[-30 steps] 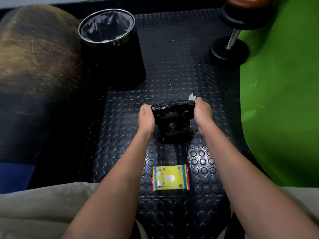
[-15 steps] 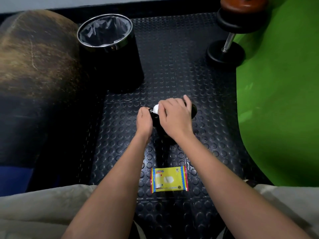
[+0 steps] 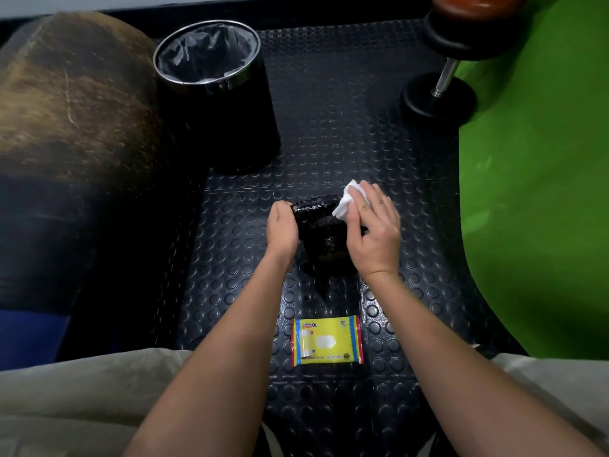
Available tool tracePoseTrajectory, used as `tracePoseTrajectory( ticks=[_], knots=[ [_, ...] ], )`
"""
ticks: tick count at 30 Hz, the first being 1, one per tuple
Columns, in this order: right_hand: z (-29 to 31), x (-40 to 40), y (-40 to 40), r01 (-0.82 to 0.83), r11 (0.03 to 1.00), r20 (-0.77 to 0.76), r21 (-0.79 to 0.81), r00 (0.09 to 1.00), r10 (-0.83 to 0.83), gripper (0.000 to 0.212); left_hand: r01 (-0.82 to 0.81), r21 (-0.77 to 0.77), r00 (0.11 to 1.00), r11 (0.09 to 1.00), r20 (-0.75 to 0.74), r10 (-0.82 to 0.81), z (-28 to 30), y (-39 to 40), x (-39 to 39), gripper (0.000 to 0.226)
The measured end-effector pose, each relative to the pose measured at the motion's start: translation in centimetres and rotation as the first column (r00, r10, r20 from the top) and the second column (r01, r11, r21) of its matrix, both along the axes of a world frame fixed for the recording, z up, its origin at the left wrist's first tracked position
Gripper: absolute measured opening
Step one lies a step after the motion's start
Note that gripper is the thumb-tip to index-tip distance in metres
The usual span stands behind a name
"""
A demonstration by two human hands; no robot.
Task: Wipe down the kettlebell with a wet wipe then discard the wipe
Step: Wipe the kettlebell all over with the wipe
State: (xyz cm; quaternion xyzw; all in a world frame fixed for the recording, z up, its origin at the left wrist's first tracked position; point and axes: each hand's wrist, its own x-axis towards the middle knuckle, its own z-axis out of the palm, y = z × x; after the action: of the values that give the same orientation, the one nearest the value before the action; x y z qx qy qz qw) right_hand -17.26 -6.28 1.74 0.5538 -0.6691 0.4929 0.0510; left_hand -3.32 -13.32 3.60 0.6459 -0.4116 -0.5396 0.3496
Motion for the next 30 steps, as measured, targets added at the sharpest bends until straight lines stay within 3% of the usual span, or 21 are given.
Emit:
tracePoseTrajectory(
  ticks=[7,10,15,18,20,24,30],
  knots=[
    [0.7,0.4,-0.5,0.112,0.990,0.290,0.091,0.948,-0.134,0.032,-0.007,0.004,1.000,1.000,-0.006,0.007,-0.1,-0.1,0.1,0.024],
    [1.4,0.5,-0.5,0.140,0.974,0.462,0.178,0.862,-0.209,0.034,-0.005,0.009,1.000,1.000,-0.003,0.005,0.1,0.0,0.0,0.025],
    [2.5,-0.5,-1.0,0.095,0.897,0.753,0.432,0.508,-0.417,0.039,-0.012,0.007,1.000,1.000,-0.008,0.012,0.1,0.0,0.0,0.026],
    [1.2,-1.5,-1.0,-0.107,0.879,0.873,0.465,0.222,-0.435,0.033,-0.013,0.002,1.000,1.000,-0.004,0.013,0.2,0.0,0.0,0.026],
    [0.9,-1.5,-1.1,-0.152,0.865,0.875,0.479,0.160,-0.457,0.032,-0.016,0.011,1.000,1.000,-0.001,0.016,0.3,0.0,-0.1,0.026],
    [2.4,-0.2,-1.3,-0.004,0.873,0.844,0.487,0.259,-0.469,0.035,-0.018,0.030,1.000,0.999,0.003,0.018,0.3,0.0,0.0,0.026],
    [2.7,1.2,-1.3,0.154,0.899,0.639,0.410,0.655,-0.404,0.038,-0.015,0.030,1.000,0.999,0.012,0.014,0.4,-0.1,0.0,0.027]
  ],
)
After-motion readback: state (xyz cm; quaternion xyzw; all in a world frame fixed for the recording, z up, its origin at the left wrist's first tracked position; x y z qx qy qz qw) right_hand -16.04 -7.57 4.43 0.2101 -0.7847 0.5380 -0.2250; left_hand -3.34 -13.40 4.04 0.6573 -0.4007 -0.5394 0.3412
